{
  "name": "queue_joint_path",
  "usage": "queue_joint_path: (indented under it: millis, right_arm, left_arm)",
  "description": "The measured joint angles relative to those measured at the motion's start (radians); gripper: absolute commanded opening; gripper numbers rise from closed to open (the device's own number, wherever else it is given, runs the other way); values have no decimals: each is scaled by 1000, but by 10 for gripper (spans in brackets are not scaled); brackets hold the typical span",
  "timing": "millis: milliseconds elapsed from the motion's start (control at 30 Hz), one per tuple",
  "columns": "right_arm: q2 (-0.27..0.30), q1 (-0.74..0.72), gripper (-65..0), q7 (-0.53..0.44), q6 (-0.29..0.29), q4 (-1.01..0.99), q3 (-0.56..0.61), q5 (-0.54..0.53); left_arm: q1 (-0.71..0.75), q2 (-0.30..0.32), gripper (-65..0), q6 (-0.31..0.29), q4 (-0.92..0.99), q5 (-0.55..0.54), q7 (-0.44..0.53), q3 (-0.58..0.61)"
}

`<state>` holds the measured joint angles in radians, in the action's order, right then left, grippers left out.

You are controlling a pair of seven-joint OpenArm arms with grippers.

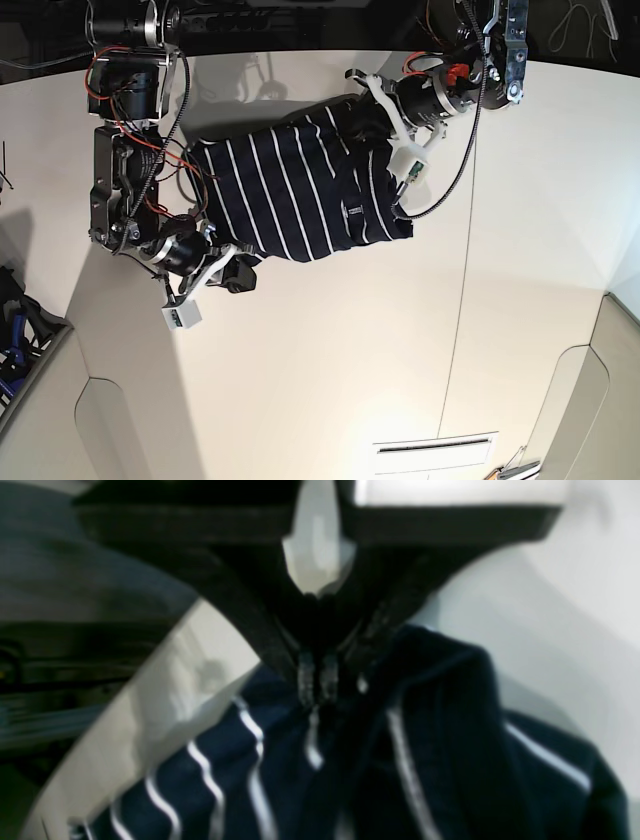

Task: Fold the T-shirt properly
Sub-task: 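Grasp the folded bundle edges with both grippers and tuck them in, then press and square the bundle sides with both grippers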

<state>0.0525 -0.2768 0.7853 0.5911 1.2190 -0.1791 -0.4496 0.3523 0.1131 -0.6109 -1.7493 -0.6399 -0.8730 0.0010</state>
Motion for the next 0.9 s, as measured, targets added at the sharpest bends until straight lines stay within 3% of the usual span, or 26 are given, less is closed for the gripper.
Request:
queue_joint_path:
  millis: [200, 433, 633, 733, 900]
  right_arm:
    - [0, 34, -650, 1, 0, 0, 0, 2]
    - [0, 80, -650, 12, 0, 0, 0, 0]
    - [20, 105, -650, 57, 1, 1, 0, -84]
    - [20, 105, -650, 113, 4, 1, 0, -121]
    - [19, 108, -650, 163, 8, 1, 0, -183]
  left_arm:
    - [-84, 3, -650, -3, 71, 22, 2, 0]
    - [-180, 3, -650, 75, 72, 118, -2, 0]
    - [-235, 7, -650, 77, 76, 192, -5, 1]
    - [-276, 30, -650, 114, 77, 206, 0, 0]
    - [-308, 35, -650, 121, 123, 210, 10, -2]
